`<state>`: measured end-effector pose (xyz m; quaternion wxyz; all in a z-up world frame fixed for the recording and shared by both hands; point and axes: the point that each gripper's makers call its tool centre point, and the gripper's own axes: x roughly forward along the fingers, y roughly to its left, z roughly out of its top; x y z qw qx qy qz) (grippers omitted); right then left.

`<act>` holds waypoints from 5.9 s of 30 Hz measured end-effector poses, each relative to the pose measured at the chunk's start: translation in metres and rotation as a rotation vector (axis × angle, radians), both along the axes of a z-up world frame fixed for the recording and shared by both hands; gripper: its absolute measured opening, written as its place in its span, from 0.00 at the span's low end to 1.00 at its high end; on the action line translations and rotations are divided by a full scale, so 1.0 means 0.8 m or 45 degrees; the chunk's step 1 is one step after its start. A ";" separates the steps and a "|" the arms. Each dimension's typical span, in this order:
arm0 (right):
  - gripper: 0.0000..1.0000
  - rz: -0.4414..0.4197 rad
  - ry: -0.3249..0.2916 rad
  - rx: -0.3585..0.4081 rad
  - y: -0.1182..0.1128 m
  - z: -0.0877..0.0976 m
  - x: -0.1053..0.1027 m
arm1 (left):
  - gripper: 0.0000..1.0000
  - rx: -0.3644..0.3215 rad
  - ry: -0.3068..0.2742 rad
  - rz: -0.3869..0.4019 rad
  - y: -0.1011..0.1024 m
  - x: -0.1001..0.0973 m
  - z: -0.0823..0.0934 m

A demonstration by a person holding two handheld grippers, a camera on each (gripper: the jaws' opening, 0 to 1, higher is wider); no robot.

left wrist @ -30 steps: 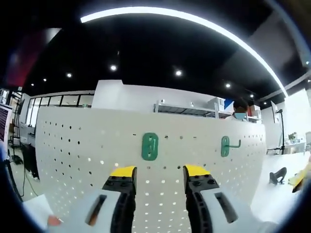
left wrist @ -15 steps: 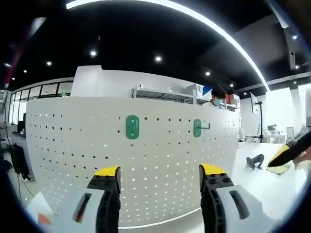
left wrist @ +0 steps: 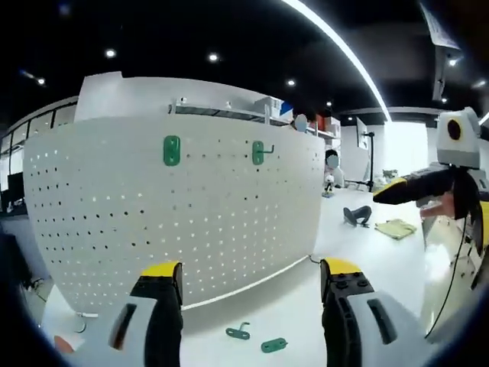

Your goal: Insert the hook assembly into the mounting plate slot until the hook locks in place.

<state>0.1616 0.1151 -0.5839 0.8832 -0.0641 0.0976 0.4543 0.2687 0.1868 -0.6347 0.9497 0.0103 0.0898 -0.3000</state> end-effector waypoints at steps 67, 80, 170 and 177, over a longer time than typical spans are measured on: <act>0.84 -0.194 0.113 -0.003 0.009 -0.046 -0.047 | 0.52 0.280 0.210 -0.431 0.024 -0.037 -0.125; 0.84 -0.229 0.147 -0.010 -0.003 -0.058 -0.032 | 0.48 0.348 0.225 -0.480 0.014 0.017 -0.166; 0.79 -0.352 0.295 -0.047 -0.038 -0.112 0.014 | 0.09 0.453 0.275 -0.707 -0.023 0.073 -0.255; 0.79 -0.347 0.296 -0.049 -0.036 -0.113 0.015 | 0.08 0.461 0.256 -0.711 -0.025 0.070 -0.251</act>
